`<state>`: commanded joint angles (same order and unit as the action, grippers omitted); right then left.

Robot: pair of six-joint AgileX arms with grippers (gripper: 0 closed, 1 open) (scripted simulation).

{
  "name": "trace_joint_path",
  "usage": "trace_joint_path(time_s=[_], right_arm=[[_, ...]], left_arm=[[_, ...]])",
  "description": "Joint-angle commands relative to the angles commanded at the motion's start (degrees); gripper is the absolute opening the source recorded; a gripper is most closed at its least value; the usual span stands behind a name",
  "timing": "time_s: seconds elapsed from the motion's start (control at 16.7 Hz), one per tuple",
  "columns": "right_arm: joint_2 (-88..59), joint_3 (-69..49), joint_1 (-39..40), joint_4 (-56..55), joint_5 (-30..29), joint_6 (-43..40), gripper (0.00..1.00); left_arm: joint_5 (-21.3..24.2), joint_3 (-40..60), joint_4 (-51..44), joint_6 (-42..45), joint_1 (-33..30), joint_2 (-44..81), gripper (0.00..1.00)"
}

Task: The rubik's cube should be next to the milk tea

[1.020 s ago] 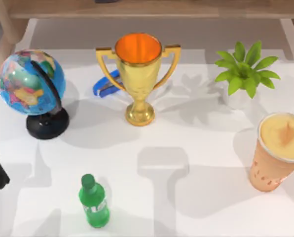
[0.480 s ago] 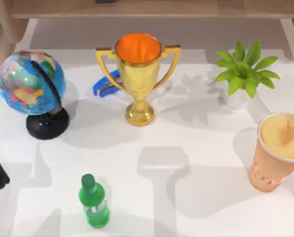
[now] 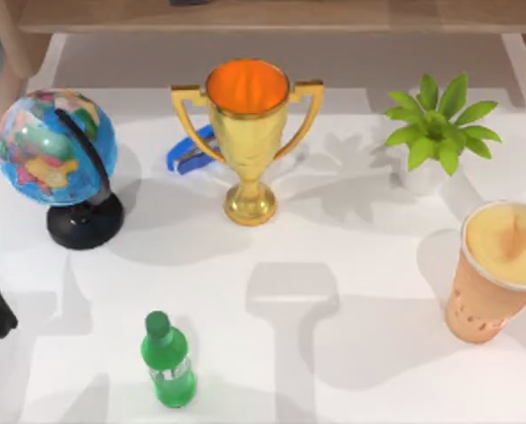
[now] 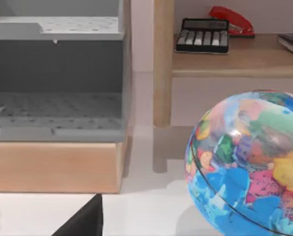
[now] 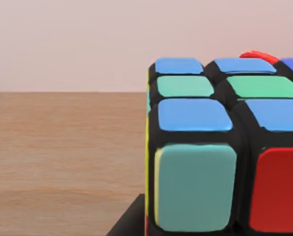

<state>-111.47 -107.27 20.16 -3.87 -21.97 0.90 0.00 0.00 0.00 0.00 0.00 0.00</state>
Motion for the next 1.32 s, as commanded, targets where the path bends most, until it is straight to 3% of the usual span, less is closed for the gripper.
trace_joint_path(time_s=[0.36,1.32], right_arm=[[0.0,0.0,0.0,0.0,0.0,0.0,0.02],[-0.4,-3.0,0.1,2.5,0.0,0.1,0.00]], left_arm=[[0.0,0.0,0.0,0.0,0.0,0.0,1.00],[0.0,0.0,0.0,0.0,0.0,0.0,1.00]])
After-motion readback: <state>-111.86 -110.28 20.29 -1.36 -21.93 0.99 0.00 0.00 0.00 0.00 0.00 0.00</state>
